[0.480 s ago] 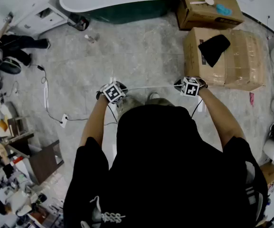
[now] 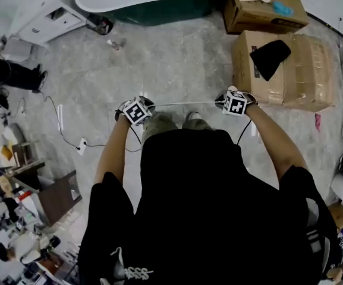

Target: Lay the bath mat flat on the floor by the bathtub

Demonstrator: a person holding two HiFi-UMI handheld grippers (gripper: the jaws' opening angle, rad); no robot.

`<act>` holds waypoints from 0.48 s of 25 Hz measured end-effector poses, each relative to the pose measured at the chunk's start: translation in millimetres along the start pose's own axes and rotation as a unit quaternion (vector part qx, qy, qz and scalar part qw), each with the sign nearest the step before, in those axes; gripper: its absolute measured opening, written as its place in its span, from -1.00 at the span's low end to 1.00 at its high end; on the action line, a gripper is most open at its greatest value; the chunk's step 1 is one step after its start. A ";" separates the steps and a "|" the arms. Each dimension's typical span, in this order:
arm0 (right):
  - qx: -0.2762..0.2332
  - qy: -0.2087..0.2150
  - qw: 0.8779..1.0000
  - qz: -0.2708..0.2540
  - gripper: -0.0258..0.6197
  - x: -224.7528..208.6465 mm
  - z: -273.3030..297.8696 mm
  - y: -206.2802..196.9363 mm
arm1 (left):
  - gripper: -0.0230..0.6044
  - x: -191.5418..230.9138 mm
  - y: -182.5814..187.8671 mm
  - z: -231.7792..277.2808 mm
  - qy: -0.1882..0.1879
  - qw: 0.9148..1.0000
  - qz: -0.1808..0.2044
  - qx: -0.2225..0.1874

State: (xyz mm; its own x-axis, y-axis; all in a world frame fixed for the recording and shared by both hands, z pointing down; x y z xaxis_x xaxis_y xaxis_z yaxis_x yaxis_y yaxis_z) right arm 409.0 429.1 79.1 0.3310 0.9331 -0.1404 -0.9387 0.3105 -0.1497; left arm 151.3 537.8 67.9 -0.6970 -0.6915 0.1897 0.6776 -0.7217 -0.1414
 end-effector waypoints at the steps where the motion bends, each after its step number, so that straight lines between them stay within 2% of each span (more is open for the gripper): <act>1: 0.000 0.003 1.000 0.001 -0.83 -1.5 -0.1 2.0 | -0.83 1.0 -0.4 -1.1 -0.001 1.000 -0.011 -0.008; 6: 0.008 0.010 1.000 -0.001 -0.83 -4.4 3.7 6.1 | -0.83 -1.8 -8.4 6.7 -0.017 0.999 -0.030 -0.017; 12: 0.017 0.012 1.000 0.007 -0.83 -21.6 9.3 13.7 | -0.83 24.8 -4.9 19.9 -0.016 1.000 0.008 -0.004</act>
State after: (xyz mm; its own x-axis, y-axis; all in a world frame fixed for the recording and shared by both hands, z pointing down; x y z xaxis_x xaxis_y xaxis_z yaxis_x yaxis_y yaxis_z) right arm 388.1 414.9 89.2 0.3202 0.9329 -0.1650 -0.9456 0.3042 -0.1152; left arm 135.4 524.8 92.7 -0.6776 -0.7021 0.2188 0.6872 -0.7104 -0.1516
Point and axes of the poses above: the fingertips, and each gripper's own axes: z forward along the fingers, x to its left, y out of its top, the point moved 1 cm from there along -z, backward along the fingers, and after that the axes turned 13 degrees about x, right-handed, at the moved point
